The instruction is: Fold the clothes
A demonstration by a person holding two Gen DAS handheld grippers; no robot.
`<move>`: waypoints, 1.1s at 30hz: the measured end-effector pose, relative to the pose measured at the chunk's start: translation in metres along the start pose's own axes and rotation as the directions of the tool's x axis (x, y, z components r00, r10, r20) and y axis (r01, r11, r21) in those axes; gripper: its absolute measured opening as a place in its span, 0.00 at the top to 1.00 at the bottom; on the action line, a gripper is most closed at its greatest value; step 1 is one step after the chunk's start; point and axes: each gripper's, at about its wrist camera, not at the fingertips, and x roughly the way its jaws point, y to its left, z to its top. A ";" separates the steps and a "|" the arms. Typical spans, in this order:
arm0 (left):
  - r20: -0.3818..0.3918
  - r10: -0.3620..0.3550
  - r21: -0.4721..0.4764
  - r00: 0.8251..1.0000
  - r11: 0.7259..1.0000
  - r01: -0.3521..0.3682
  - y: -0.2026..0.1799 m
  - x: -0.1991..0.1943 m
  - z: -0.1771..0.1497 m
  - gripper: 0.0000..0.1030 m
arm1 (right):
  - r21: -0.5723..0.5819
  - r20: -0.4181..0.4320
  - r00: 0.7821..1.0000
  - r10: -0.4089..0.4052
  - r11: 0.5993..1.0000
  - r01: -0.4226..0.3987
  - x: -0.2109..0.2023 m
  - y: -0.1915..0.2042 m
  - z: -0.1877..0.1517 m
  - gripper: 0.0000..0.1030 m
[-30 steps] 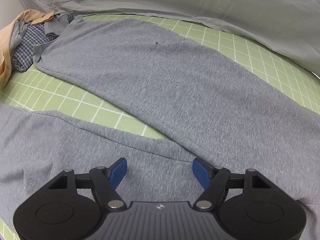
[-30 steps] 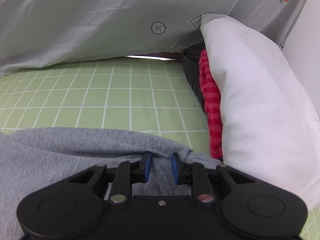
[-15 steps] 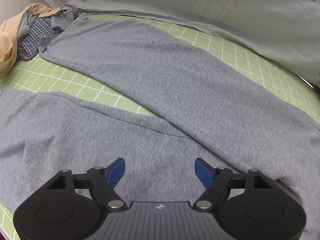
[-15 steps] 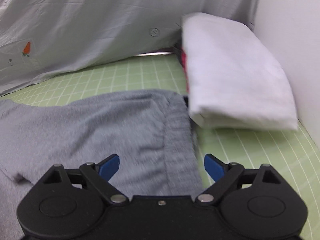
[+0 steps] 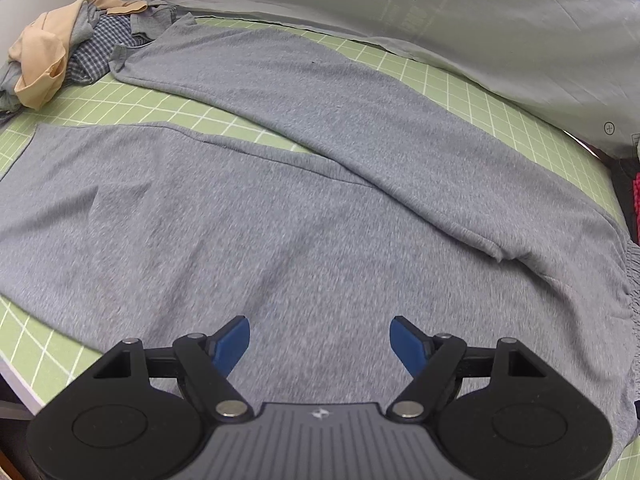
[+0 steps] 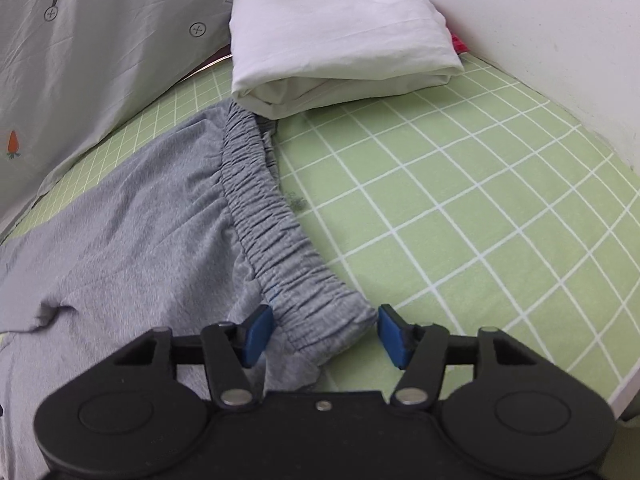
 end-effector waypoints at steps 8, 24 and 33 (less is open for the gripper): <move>0.006 0.063 -0.085 0.998 0.994 -0.062 0.049 -0.023 -0.007 0.24 | -0.014 0.050 0.985 -0.168 0.986 0.168 -0.007 -0.024 0.005 0.89; -0.013 0.124 -0.210 0.992 0.970 -0.124 0.226 -0.017 0.044 0.24 | -0.112 0.181 0.931 -0.317 0.934 0.340 -0.026 0.096 -0.026 0.00; 0.079 0.047 -0.151 0.996 0.988 -0.035 0.293 0.022 0.158 0.24 | -0.050 0.207 0.959 -0.194 0.977 0.208 -0.016 0.251 -0.057 0.00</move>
